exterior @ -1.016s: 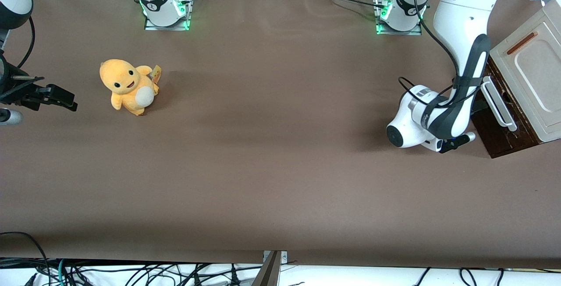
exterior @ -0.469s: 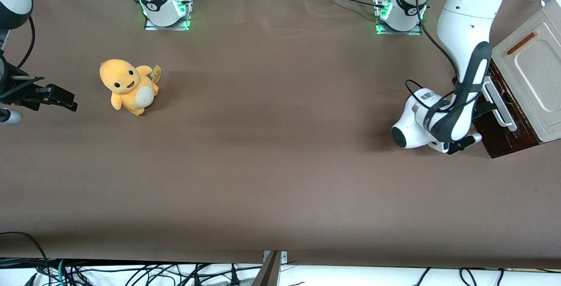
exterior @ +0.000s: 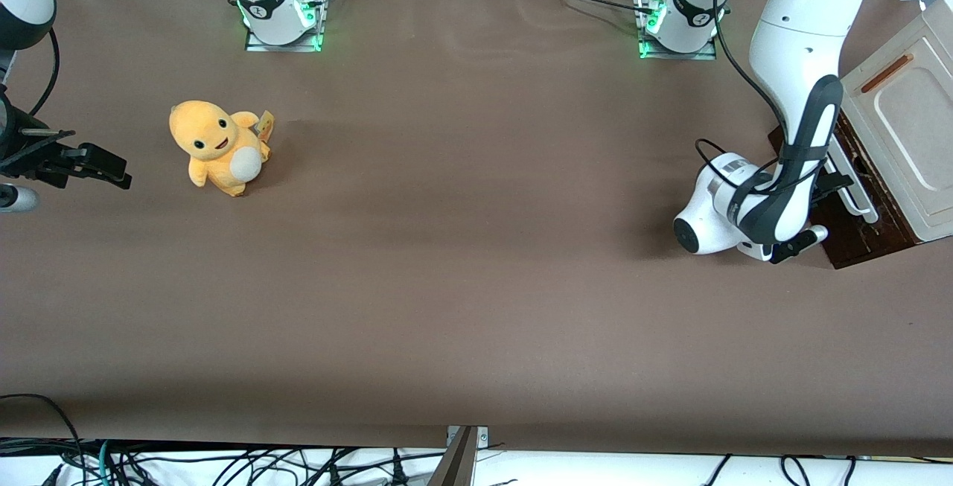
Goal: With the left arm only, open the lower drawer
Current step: 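Align the open left gripper around the lower drawer's white handle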
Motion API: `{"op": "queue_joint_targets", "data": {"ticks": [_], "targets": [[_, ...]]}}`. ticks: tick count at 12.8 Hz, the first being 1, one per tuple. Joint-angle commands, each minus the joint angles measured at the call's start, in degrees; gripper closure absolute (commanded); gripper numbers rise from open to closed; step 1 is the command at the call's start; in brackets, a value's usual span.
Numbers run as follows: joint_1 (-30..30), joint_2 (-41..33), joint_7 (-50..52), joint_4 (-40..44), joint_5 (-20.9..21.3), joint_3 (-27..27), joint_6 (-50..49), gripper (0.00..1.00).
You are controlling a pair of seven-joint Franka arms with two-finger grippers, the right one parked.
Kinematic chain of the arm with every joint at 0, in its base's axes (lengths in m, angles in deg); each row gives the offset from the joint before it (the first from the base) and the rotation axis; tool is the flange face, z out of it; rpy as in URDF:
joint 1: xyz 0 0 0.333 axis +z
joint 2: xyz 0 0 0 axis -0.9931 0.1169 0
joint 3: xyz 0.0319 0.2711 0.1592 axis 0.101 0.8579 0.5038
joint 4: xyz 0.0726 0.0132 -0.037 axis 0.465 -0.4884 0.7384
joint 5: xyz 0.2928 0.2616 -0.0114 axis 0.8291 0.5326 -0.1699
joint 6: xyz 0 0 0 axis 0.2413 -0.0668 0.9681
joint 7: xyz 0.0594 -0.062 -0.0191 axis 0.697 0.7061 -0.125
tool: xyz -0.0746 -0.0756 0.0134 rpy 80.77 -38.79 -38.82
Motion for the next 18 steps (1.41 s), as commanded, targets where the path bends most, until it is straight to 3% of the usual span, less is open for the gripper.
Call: {"op": "queue_joint_targets", "data": {"ticks": [1, 6, 18], "targets": [[1.1, 0.5, 1.8, -0.8, 2.7, -0.6, -0.1, 0.01], [2.2, 0.6, 1.6, -2.7, 5.1, -0.6, -0.2, 0.04], [2.3, -0.1, -4.0, -4.3, 5.1, -0.5, -1.4, 0.17]]}}
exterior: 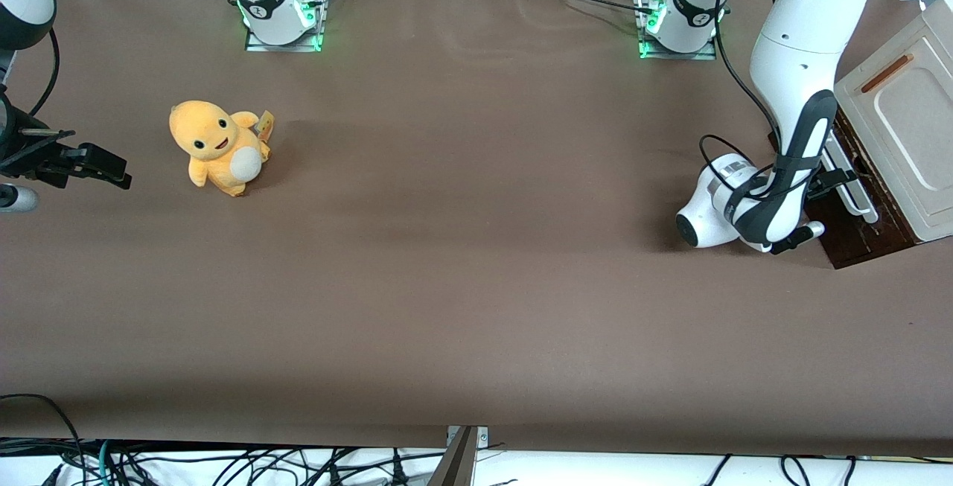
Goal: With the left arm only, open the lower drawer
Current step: 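Align the open left gripper around the lower drawer's white handle, then close the left gripper on the white drawer handle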
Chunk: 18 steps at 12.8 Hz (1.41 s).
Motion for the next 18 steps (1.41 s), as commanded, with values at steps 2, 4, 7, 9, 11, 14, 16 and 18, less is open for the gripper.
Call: {"op": "queue_joint_targets", "data": {"ticks": [2, 4, 7, 9, 11, 14, 16, 18], "targets": [[0.5, -1.5, -2.3, -0.6, 2.1, -0.5, -0.7, 0.22], [0.5, -1.7, -3.7, -0.5, 2.1, -0.6, -1.7, 0.32], [0.4, -2.0, -5.5, -0.1, 1.9, -0.6, -2.4, 0.41], [0.4, -2.0, -5.4, 0.1, 1.5, -0.6, -2.4, 0.45], [0.4, -2.0, -5.1, 0.1, 1.3, -0.6, -2.3, 0.55], [0.4, -2.0, -3.9, 0.4, 1.0, -0.7, -2.2, 0.64], [0.4, -1.9, -3.8, 0.5, 0.9, -0.7, -2.2, 0.67], [0.4, -1.7, -3.8, 0.6, 0.9, -0.8, -2.0, 0.7]]}}
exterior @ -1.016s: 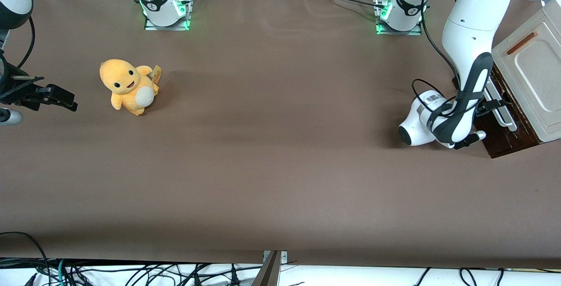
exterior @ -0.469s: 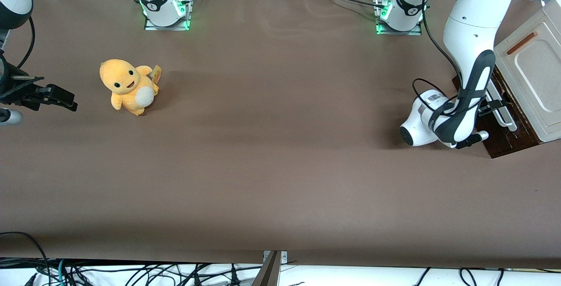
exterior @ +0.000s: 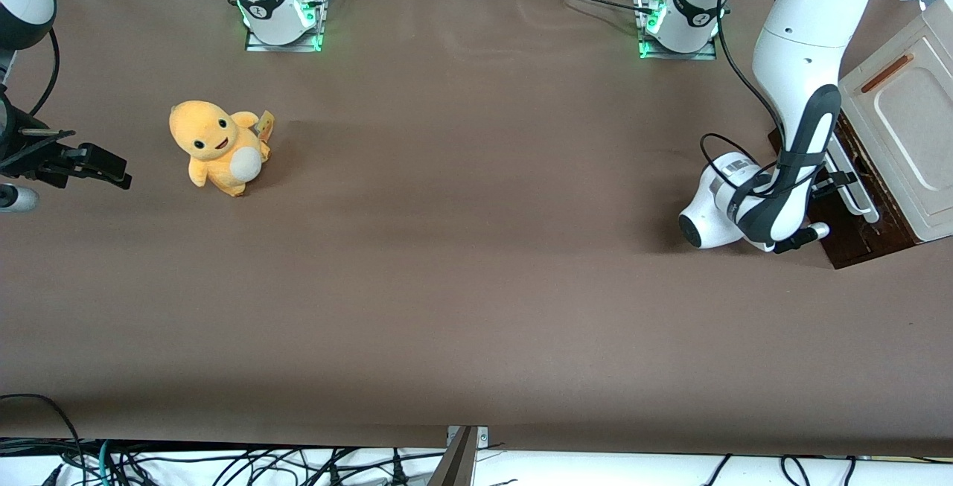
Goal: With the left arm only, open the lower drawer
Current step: 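Close the left gripper on the white drawer handle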
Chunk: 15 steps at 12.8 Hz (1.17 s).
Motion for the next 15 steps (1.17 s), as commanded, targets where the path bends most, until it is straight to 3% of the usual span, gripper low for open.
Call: {"op": "queue_joint_targets", "data": {"ticks": [1, 7, 15], "targets": [[0.4, -0.8, -0.2, 0.3, 0.9, -0.5, -0.8, 0.74], [0.4, -0.4, 1.0, 0.4, 0.0, -0.6, -0.4, 0.92], [0.3, -0.4, 0.9, 1.8, -2.3, -1.7, -0.6, 0.94]]}}
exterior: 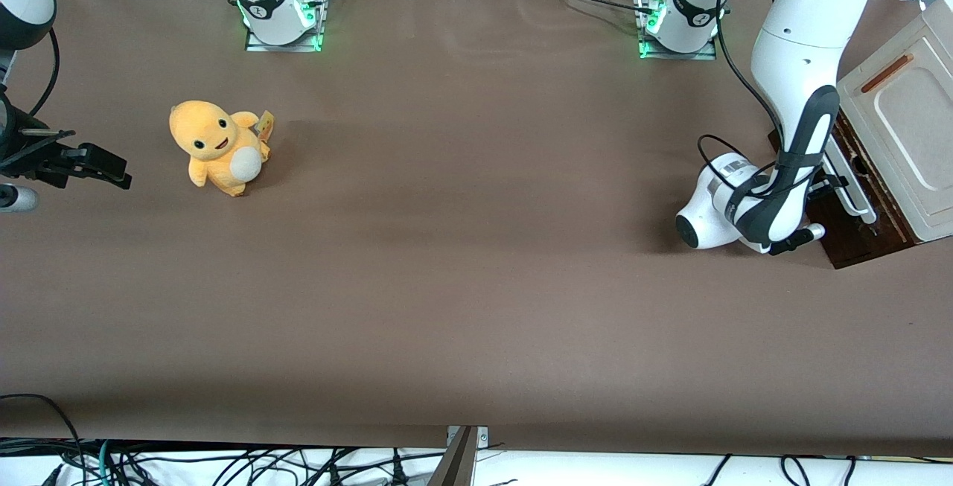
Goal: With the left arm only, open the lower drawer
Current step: 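Close the left gripper on the white drawer handle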
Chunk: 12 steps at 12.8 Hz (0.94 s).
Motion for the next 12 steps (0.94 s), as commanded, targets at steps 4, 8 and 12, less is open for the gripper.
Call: {"op": "queue_joint_targets", "data": {"ticks": [4, 8, 12], "targets": [[0.0, -0.7, 0.3, 1.1, -1.4, -0.9, -1.0, 0.94], [-0.5, -0.7, 0.3, 1.3, -2.8, -0.9, -1.2, 0.94], [-0.5, -0.7, 0.3, 2.1, -3.4, -1.7, -1.5, 0.94]]}}
